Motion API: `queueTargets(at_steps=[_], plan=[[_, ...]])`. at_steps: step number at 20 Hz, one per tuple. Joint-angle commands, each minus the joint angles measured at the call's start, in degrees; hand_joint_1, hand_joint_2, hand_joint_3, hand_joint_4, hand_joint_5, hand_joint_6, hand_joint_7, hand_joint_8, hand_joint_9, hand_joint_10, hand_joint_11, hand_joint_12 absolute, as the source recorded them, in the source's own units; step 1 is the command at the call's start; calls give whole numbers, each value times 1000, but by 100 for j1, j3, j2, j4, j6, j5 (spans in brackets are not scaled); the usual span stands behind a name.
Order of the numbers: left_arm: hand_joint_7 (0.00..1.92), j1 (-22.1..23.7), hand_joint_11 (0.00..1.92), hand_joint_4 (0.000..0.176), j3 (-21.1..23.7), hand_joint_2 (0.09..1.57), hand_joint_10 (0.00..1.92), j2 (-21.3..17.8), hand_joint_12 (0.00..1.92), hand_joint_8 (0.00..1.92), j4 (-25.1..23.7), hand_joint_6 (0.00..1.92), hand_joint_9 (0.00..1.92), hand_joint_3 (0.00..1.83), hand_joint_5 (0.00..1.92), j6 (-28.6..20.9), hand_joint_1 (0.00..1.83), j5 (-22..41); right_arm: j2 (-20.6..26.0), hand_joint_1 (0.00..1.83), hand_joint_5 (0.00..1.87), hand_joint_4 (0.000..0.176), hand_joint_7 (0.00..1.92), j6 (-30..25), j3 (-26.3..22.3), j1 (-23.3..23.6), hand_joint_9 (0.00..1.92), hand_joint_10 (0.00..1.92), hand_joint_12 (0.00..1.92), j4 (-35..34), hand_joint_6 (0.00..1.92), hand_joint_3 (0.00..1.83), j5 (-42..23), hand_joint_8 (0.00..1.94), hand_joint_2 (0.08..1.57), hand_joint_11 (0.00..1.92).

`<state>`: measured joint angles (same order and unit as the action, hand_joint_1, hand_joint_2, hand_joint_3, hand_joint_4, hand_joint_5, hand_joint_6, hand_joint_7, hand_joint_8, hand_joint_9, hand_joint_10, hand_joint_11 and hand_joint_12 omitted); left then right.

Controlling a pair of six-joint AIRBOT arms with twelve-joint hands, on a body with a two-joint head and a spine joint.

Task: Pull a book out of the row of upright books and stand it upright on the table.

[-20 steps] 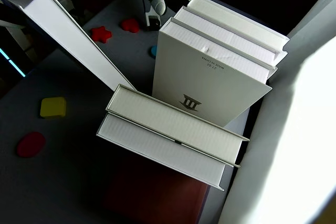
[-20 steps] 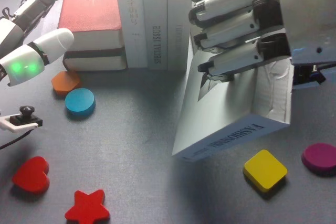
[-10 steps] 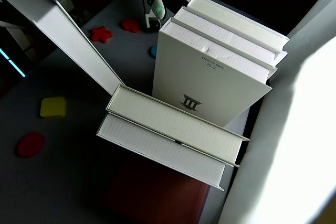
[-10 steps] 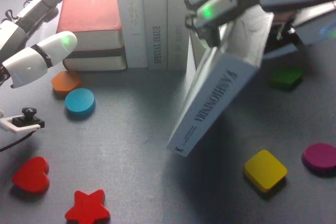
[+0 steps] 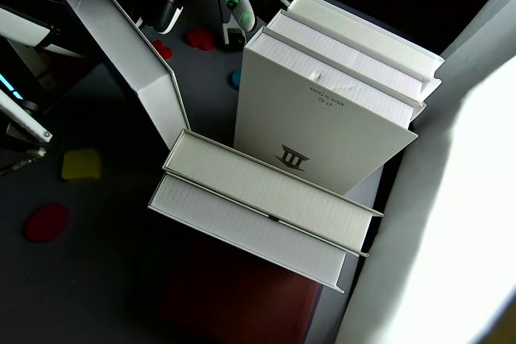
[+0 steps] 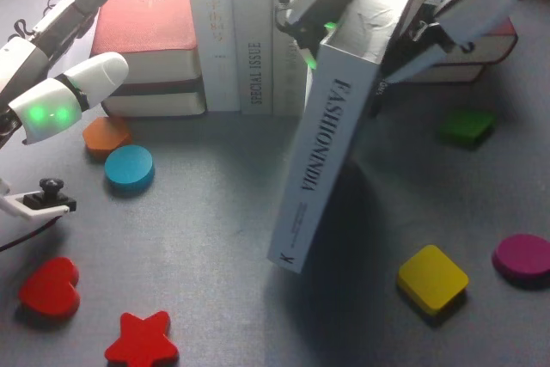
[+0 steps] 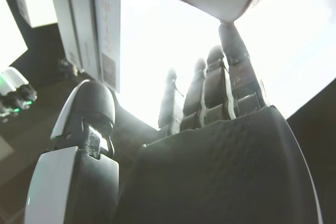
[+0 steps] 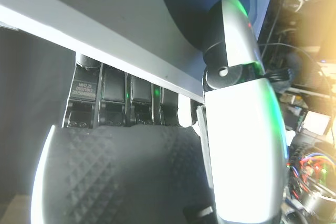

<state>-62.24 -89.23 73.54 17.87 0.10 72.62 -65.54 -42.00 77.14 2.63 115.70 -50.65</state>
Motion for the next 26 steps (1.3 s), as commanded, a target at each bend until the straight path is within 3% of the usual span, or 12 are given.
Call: queueTargets(at_steps=[1,3,4,5,8,12,15,17,19,23,25,26], plan=[[0,76,0,86,-32,1363,0,20,270,0,70,1,0,0,75,-57,286,706,-144,1061,636,0,475,-147,148,-19,267,1773,1921,-414,1591,2,215,1727,1368,270],[1,75,0,95,-35,1372,0,23,351,0,76,7,0,1,89,-60,287,694,-391,1060,636,0,475,-292,446,-160,267,1773,1921,-433,1591,2,217,1727,1368,270],[22,75,0,77,-43,1379,0,35,364,6,94,11,0,2,107,-60,322,686,-484,1060,636,0,475,-317,568,-239,267,1773,1921,-519,1591,1,219,1727,1368,270],[28,75,0,42,-57,1381,0,50,398,3,105,6,0,1,106,-60,351,665,-604,1060,636,0,475,-384,757,-318,267,1773,1921,-607,1591,1,253,1727,1368,270],[17,77,0,0,-63,1370,0,57,508,1,105,2,0,0,75,-72,399,658,-903,1060,636,0,475,-569,1140,-473,267,1773,1921,-708,1591,1,297,1727,1368,270],[19,83,0,0,-60,1371,0,63,76,2,105,4,0,0,74,-89,453,679,-1083,1060,636,0,475,-637,1335,-643,267,1773,1921,-740,1591,1,344,1727,1368,270],[48,82,0,0,-50,1372,4,62,594,2,105,5,14,0,109,-93,516,691,-973,1060,636,0,475,-636,1267,-649,267,1773,1921,-795,1591,1,343,1727,1368,270],[36,82,0,0,-43,1368,1,62,439,2,109,6,5,0,100,-96,464,702,-856,1060,636,0,475,-633,1190,-649,267,1773,1921,-844,1591,1,335,1727,1368,270],[81,81,0,0,-31,1373,8,57,638,3,110,11,41,0,144,-96,437,719,-794,1060,636,0,475,-632,1157,-649,267,1773,1921,-845,1591,1,316,1727,1368,270],[77,81,0,45,-32,1372,0,56,455,2,115,2,5,0,163,-103,409,737,-783,1060,636,0,475,-632,1149,-648,267,1773,1921,-845,1591,1,300,1727,1368,270],[45,80,0,53,-33,1369,0,57,350,4,122,3,0,0,147,-104,397,736,-754,1060,636,0,475,-624,1130,-647,267,1773,1921,-845,1591,1,322,1727,1368,270],[36,80,0,45,-33,1369,0,59,344,1,129,0,0,0,140,-104,379,737,-752,1060,636,0,475,-608,1134,-647,267,1773,1921,-779,1591,1,435,1727,1368,270]])
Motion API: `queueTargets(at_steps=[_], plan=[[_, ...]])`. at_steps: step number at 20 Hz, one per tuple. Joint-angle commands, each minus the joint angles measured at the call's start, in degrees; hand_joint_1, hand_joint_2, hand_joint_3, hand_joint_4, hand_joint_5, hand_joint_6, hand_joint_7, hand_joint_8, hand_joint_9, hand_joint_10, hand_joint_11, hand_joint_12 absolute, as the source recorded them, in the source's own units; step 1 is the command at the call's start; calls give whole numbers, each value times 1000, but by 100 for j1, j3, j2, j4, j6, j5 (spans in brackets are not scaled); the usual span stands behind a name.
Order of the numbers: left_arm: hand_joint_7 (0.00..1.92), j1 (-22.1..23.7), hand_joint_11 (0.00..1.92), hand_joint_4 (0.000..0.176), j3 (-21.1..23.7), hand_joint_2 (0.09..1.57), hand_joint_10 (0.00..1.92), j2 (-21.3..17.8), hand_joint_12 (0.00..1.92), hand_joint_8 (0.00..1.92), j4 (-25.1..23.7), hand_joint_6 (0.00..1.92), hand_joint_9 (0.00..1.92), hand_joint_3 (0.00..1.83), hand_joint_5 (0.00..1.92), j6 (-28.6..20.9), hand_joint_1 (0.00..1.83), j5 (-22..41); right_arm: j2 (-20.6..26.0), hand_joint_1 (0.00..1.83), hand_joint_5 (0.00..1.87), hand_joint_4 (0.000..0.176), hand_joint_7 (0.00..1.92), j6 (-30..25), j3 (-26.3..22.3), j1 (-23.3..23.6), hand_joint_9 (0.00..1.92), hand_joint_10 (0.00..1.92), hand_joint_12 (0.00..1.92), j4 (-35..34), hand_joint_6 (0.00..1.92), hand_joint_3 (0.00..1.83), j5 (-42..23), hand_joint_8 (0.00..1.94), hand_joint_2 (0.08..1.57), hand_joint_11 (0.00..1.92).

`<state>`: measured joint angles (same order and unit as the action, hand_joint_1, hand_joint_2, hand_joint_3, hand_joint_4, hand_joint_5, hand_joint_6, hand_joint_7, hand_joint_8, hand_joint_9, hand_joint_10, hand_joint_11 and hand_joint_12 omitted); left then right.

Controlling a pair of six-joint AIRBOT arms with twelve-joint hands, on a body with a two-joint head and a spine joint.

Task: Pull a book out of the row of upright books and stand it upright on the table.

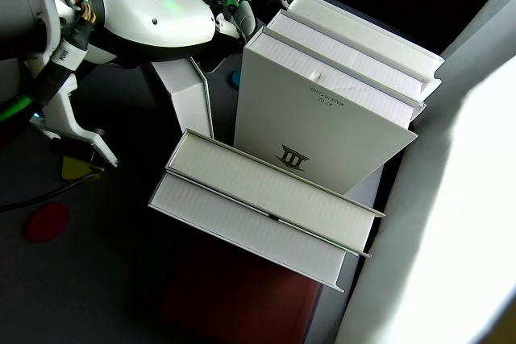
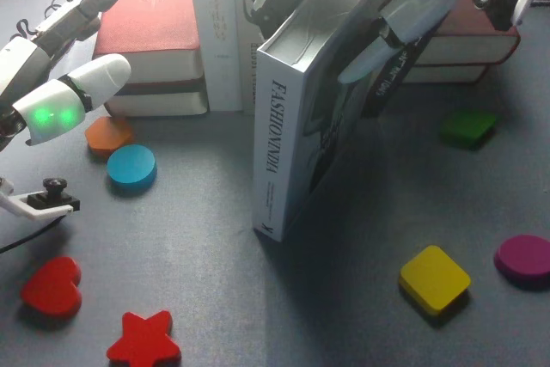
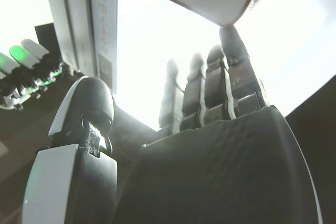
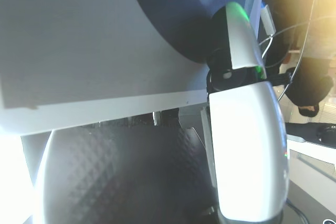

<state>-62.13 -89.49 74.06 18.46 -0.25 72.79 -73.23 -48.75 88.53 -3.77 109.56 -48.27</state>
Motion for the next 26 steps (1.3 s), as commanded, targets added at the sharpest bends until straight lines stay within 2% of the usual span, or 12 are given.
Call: queueTargets(at_steps=[1,4,5,6,7,11,13,14,15,16,17,26], plan=[[35,69,0,47,-12,1367,0,7,332,0,75,2,0,0,144,-69,390,716,1,1060,636,0,475,67,8,-7,267,1773,1921,-42,1591,1,325,1727,1368,270],[43,69,0,57,-17,1370,0,8,449,1,84,0,0,0,139,-73,367,712,-109,1060,636,0,475,39,204,-107,267,1773,1921,-72,1591,0,443,1727,1368,270],[44,71,0,61,-17,1371,0,8,460,1,84,1,0,0,141,-73,374,712,-112,901,170,0,94,39,205,-113,53,354,1516,-74,991,0,458,345,1127,53],[50,72,0,58,-16,1372,0,9,465,3,84,3,0,1,146,-73,375,714,-120,754,52,33,18,39,211,-121,10,70,302,-74,456,58,494,68,985,10],[43,72,0,58,-16,1371,0,10,463,0,84,4,0,0,148,-73,375,714,-139,662,10,21,3,39,234,-135,1,13,60,-74,128,37,535,13,950,1],[50,72,0,26,-16,1372,0,13,508,4,84,4,1,0,148,-73,389,730,-153,754,0,34,0,38,275,-179,0,0,20,-119,0,3,541,0,897,39],[43,72,0,38,-15,1375,0,13,391,5,84,4,0,0,148,-73,383,735,-110,702,0,50,0,38,235,-179,0,0,15,-137,0,5,533,0,904,9],[47,71,0,45,-14,1378,0,13,475,3,84,4,0,0,154,-73,395,737,-74,704,0,50,0,40,212,-172,0,0,284,-193,0,0,520,0,955,1],[47,71,0,48,-11,1374,0,13,490,2,84,1,0,0,147,-73,397,744,-34,725,0,52,0,61,188,-150,0,0,948,-259,0,0,520,0,942,0],[52,70,0,44,-4,1374,0,13,491,4,84,1,0,0,148,-73,399,748,70,716,0,21,0,127,114,-84,0,0,362,-374,0,0,519,0,945,0],[50,70,0,43,-3,1374,0,13,485,2,84,0,0,0,146,-73,410,750,141,729,0,0,0,184,59,-37,0,0,72,-444,0,0,518,0,940,0],[17,68,0,56,2,1370,0,3,425,1,102,0,0,0,127,-78,411,755,857,526,0,0,0,972,-373,299,0,0,0,-1517,0,0,498,0,883,0]])
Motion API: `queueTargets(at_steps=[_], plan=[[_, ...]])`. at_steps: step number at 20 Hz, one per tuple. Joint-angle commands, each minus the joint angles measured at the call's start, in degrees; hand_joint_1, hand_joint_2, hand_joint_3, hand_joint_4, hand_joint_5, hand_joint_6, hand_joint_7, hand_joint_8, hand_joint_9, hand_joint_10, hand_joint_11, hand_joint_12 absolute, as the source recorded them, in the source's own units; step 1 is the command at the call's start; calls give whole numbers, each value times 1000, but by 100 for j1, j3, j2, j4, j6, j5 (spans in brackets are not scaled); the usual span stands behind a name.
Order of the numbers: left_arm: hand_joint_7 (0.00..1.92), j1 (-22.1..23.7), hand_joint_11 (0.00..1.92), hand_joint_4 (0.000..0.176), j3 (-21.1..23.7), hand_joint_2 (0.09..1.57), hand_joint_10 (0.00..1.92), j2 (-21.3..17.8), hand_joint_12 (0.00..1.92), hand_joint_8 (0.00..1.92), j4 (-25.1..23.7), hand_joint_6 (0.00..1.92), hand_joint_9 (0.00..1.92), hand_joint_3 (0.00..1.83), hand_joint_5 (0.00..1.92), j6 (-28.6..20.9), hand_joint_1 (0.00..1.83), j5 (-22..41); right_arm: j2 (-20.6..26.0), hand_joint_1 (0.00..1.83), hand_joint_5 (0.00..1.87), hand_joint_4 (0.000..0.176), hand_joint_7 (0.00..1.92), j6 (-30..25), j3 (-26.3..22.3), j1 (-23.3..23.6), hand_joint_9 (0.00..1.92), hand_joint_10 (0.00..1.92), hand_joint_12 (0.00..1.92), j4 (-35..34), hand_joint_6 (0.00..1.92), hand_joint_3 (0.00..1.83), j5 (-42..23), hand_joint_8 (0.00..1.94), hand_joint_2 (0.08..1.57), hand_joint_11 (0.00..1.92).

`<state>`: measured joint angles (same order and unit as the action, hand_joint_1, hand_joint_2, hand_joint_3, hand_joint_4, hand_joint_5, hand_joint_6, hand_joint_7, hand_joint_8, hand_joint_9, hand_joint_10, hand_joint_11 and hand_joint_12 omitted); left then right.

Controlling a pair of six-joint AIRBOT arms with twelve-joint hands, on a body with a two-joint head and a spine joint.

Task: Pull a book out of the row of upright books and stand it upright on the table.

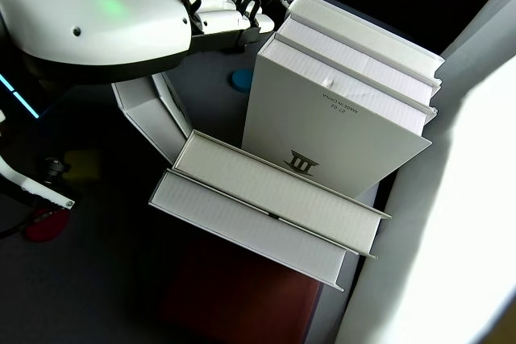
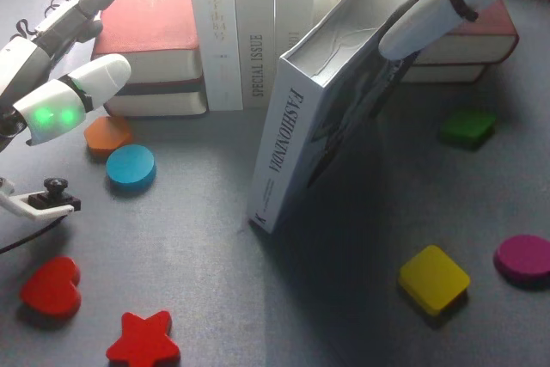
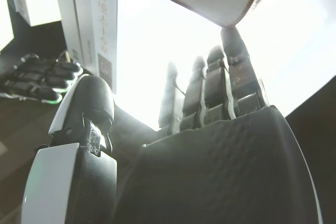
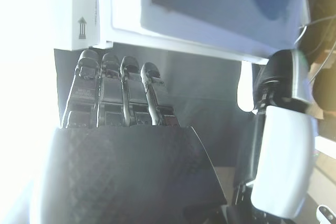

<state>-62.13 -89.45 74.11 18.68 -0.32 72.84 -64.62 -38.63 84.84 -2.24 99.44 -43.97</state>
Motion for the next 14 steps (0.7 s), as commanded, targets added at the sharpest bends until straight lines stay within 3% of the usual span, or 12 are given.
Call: queueTargets(at_steps=[1,3,4,5,6,7,8,9,10,11,12,14], plan=[[13,67,0,52,-3,1363,0,-2,341,0,80,0,0,0,129,-71,416,751,57,493,0,7,0,70,-31,154,0,0,0,-652,0,5,83,0,938,0],[2,67,0,55,-2,1364,0,-2,273,0,80,2,0,0,122,-74,394,754,138,292,0,7,0,196,-70,183,0,0,0,-810,0,59,109,0,1056,0],[0,66,0,71,-1,1362,0,-3,264,0,80,1,0,0,108,-79,360,756,158,155,0,10,0,235,-72,189,0,0,0,-881,0,94,118,0,1143,0],[0,65,0,73,0,1363,0,-6,267,0,80,1,0,0,107,-84,363,757,180,30,0,0,0,267,-72,194,0,0,0,-979,0,68,148,0,1253,0],[0,65,0,62,0,1362,0,-6,267,0,80,2,0,0,110,-86,364,761,192,5,0,0,0,347,-70,199,0,0,0,-1090,0,36,199,0,1308,0],[0,66,0,51,0,1361,0,-6,265,0,80,3,0,0,112,-90,374,765,203,0,0,7,0,495,-69,199,0,0,0,-1240,0,24,260,0,1311,0],[0,66,0,45,-1,1356,0,-7,201,0,80,2,0,0,113,-92,366,767,202,158,0,55,0,643,-62,199,0,0,0,-1367,0,0,341,0,1230,0],[0,66,0,60,-1,1356,0,-7,153,0,79,0,0,0,101,-96,322,767,180,278,0,47,0,699,-39,198,0,0,0,-1417,0,0,392,0,1159,0],[0,66,0,59,0,1366,0,-13,142,0,74,1,0,5,101,-102,318,772,149,291,0,29,0,701,19,197,0,0,0,-1456,0,0,407,0,1125,0],[0,66,0,55,6,1368,0,-22,117,0,72,1,0,2,104,-103,324,783,152,268,0,23,0,701,41,197,0,0,0,-1516,0,0,408,0,1136,0],[0,66,0,54,18,1363,0,-35,113,0,69,5,0,0,113,-103,321,802,196,194,0,41,0,741,32,197,0,0,0,-1628,0,0,406,0,1169,0],[0,66,0,47,38,1365,0,-44,13,0,39,5,0,0,105,-102,329,865,429,212,0,56,0,1044,-131,202,0,0,0,-1932,0,0,416,0,1100,0]])
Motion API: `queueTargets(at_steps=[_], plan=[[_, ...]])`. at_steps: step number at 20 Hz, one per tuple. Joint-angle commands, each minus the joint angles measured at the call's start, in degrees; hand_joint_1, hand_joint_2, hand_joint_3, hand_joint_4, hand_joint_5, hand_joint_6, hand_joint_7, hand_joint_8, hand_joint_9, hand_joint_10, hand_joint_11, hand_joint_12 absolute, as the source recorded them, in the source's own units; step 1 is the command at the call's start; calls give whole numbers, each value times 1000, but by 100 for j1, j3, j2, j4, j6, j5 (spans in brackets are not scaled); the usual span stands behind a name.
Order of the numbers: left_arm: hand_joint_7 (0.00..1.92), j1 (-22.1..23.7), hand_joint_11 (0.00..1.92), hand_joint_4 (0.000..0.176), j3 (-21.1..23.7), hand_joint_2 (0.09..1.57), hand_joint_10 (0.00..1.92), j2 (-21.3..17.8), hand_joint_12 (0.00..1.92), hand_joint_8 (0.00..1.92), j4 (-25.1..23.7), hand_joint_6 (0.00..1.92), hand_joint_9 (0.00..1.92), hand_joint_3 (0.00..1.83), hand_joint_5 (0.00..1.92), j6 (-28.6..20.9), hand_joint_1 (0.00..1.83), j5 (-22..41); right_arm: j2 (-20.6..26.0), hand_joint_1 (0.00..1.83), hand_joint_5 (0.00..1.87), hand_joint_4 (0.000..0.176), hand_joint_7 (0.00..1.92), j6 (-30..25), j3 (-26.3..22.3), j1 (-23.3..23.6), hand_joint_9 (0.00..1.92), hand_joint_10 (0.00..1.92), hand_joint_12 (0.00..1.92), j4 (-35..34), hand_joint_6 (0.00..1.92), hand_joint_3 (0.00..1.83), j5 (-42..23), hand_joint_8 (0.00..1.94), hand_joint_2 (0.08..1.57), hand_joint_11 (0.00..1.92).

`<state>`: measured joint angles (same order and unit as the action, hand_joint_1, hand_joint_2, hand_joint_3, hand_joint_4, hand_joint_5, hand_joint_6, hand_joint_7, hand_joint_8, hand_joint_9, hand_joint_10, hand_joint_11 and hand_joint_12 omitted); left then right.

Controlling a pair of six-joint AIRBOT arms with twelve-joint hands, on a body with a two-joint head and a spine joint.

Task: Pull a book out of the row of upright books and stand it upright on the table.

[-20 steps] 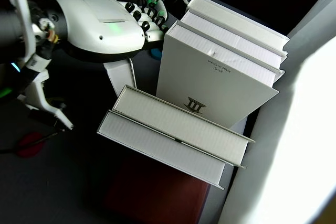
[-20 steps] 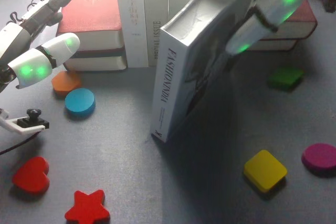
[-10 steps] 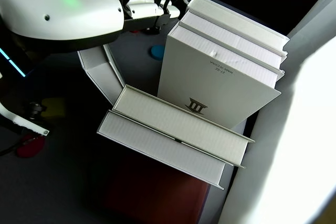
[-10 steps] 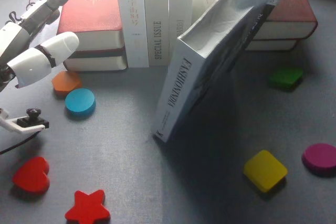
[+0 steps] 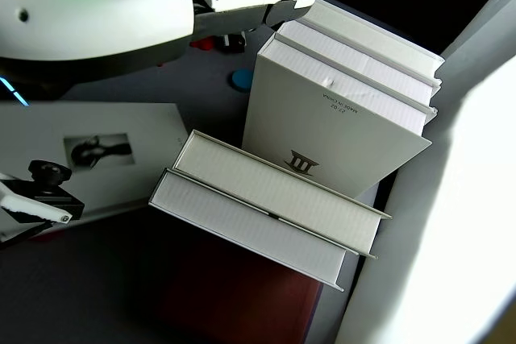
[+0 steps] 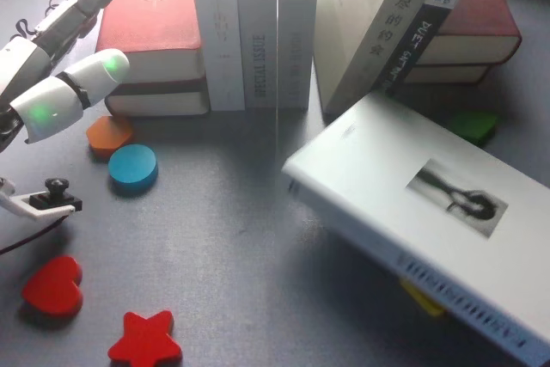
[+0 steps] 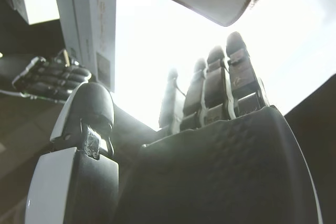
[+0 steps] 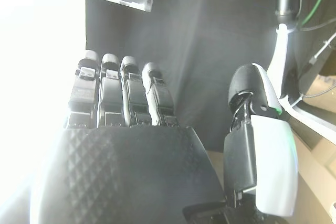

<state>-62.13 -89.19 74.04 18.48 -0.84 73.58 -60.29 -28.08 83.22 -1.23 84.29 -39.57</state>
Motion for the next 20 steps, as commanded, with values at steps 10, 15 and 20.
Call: queueTargets(at_steps=[10,15,20], plan=[[25,86,0,49,331,1376,0,-287,301,0,-4,5,0,0,117,95,459,1295,1160,446,0,0,0,1677,-649,-1041,0,0,0,-3016,0,0,-353,0,1050,0],[0,73,0,60,424,1355,0,-338,2,0,-1,1,0,0,73,123,418,1499,1341,318,0,17,0,3072,-833,-2662,0,0,0,-5637,0,0,-1445,0,1120,0],[0,73,0,72,504,1299,14,-353,794,0,-5,1,55,16,6,143,350,1756,1364,230,0,8,0,3835,-1172,-4690,0,0,0,-7882,0,7,-3401,0,1151,0]])
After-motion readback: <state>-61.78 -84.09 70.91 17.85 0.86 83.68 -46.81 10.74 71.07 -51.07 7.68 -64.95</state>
